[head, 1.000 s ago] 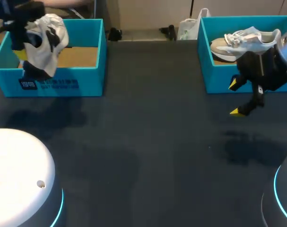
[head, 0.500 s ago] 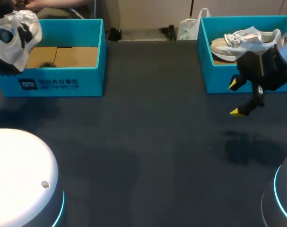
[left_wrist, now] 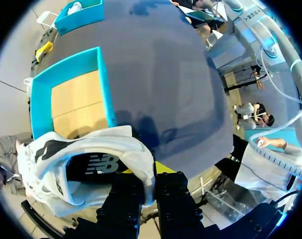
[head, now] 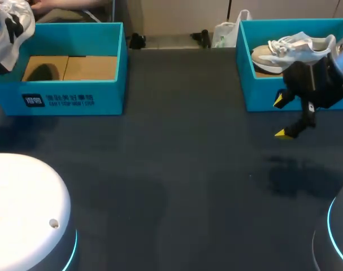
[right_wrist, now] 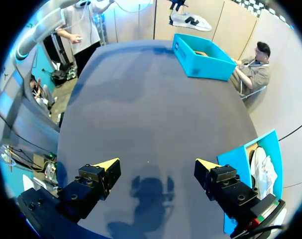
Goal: Take the shoe out of the shoebox, open the shoe tongue, remove and reinsert the insole, then place the shoe into the shoebox
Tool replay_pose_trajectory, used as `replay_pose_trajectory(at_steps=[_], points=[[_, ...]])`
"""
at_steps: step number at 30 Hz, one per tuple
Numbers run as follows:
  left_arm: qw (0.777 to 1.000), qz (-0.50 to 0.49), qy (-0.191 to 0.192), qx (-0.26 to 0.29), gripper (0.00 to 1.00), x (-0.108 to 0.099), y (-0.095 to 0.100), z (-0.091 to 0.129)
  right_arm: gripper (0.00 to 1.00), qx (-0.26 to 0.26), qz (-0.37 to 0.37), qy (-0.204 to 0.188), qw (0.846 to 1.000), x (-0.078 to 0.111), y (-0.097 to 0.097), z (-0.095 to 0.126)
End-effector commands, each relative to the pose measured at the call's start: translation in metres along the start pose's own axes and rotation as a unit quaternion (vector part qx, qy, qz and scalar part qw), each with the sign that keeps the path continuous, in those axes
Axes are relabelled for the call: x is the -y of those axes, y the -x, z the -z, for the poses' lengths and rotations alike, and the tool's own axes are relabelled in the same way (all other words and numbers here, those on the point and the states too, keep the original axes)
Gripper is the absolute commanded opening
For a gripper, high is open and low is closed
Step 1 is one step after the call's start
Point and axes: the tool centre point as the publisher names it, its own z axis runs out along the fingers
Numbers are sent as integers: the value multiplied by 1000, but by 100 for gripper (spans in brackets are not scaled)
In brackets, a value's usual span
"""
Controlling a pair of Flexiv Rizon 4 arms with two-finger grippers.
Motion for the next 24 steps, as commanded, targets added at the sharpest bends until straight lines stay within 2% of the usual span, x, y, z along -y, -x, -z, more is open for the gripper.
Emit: replay_pose_trajectory(at_steps=[1,7,11,16,24], points=[[1000,0,0,4,0,-7,15,6,100,0,-1,-2,1000,0,0,0],[1000,13,5,6,0,-17,34,10,100,0,-1,-2,1000,0,0,0],[1000,8,1,2,0,-24,55,12,100,0,-1,-2,1000,0,0,0],[1000,16,12,-11,0,-27,83,3,100,0,-1,-2,1000,0,0,0],[1000,25,9,-5,0,-28,92,6,100,0,-1,-2,1000,0,0,0]])
